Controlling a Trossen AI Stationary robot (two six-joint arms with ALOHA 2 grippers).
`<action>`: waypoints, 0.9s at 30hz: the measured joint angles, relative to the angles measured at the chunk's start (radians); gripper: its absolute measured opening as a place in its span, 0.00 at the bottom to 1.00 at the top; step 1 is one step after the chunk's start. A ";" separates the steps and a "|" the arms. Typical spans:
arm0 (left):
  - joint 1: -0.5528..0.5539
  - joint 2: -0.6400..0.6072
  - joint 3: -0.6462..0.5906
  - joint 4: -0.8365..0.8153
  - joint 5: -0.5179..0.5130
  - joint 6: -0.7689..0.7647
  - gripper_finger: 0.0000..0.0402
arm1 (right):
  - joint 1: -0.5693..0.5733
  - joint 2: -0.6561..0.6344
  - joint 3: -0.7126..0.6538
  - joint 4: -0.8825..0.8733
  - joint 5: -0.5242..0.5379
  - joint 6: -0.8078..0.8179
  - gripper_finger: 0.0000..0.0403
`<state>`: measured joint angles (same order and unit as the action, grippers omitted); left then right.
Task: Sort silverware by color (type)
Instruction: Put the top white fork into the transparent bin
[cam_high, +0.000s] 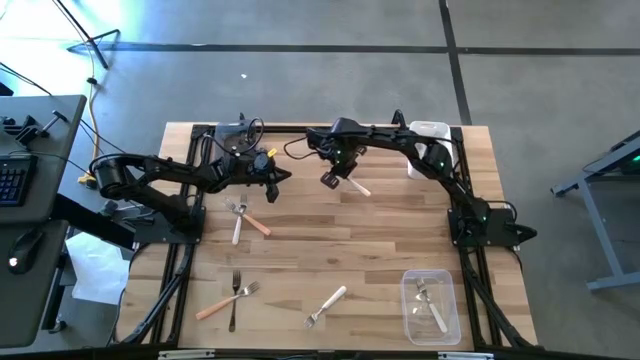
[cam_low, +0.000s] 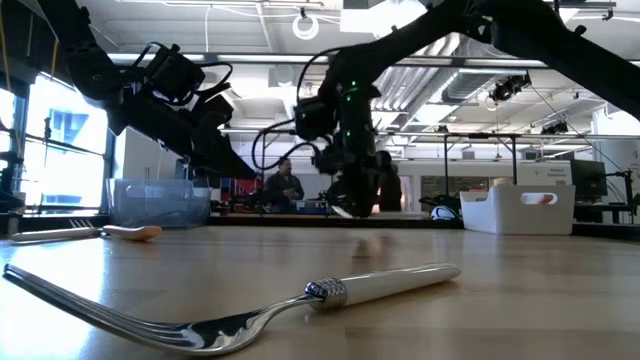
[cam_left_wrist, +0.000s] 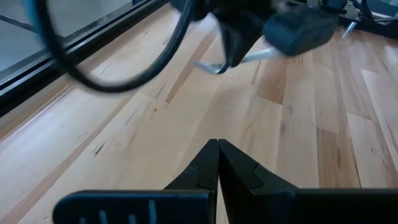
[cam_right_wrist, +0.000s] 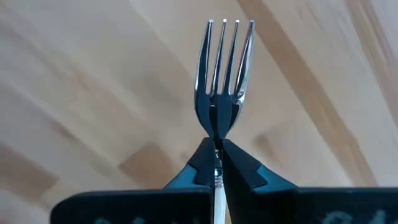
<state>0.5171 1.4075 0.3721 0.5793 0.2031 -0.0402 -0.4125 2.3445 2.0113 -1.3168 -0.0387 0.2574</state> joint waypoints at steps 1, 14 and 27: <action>0.000 0.000 0.000 0.000 0.000 0.000 0.00 | 0.003 -0.009 0.000 -0.012 0.000 0.012 0.00; 0.000 0.000 0.000 -0.005 0.000 0.000 0.00 | 0.186 -0.206 0.002 -0.120 0.091 0.229 0.00; -0.002 0.000 0.000 -0.011 0.000 0.001 0.00 | 0.557 -0.247 0.002 -0.256 -0.020 0.697 0.00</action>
<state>0.5152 1.4075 0.3725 0.5682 0.2031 -0.0395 0.1444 2.0977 2.0129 -1.5726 -0.0588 0.9547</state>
